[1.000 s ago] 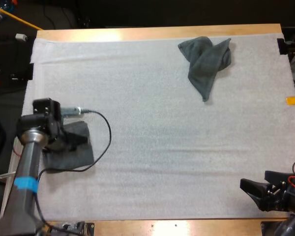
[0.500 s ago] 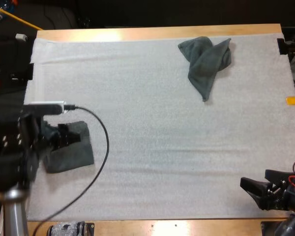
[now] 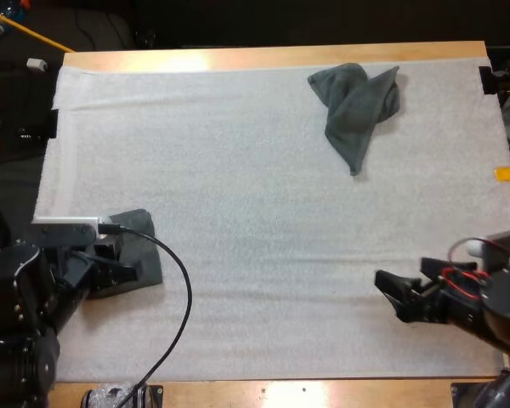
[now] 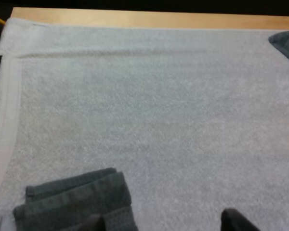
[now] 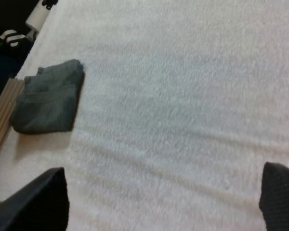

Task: Pick towel from pile, fold and stack

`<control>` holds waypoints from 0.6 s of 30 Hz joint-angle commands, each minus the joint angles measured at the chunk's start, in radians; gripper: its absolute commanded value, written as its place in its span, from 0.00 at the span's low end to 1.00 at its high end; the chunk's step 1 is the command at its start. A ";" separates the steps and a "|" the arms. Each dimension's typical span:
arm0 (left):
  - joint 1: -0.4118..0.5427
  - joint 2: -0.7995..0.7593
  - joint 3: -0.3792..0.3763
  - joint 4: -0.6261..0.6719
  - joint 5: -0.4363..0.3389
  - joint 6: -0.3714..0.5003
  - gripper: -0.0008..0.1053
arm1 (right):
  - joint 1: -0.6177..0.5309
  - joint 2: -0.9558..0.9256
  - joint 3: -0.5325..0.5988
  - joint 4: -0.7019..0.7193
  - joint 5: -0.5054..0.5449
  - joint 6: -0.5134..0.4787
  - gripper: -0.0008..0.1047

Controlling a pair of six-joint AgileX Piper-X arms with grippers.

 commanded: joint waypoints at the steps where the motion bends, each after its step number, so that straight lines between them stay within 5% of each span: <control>1: -0.022 -0.015 -0.005 -0.002 0.010 -0.011 0.47 | -0.010 0.023 -0.001 -0.036 0.005 -0.028 0.75; 8: -0.105 -0.062 -0.005 0.015 0.010 -0.007 0.47 | -0.124 0.136 -0.001 -0.087 -0.038 -0.110 0.75; 18: -0.111 -0.100 -0.005 0.048 0.010 0.014 0.47 | -0.480 0.171 -0.001 -0.102 -0.217 -0.213 0.75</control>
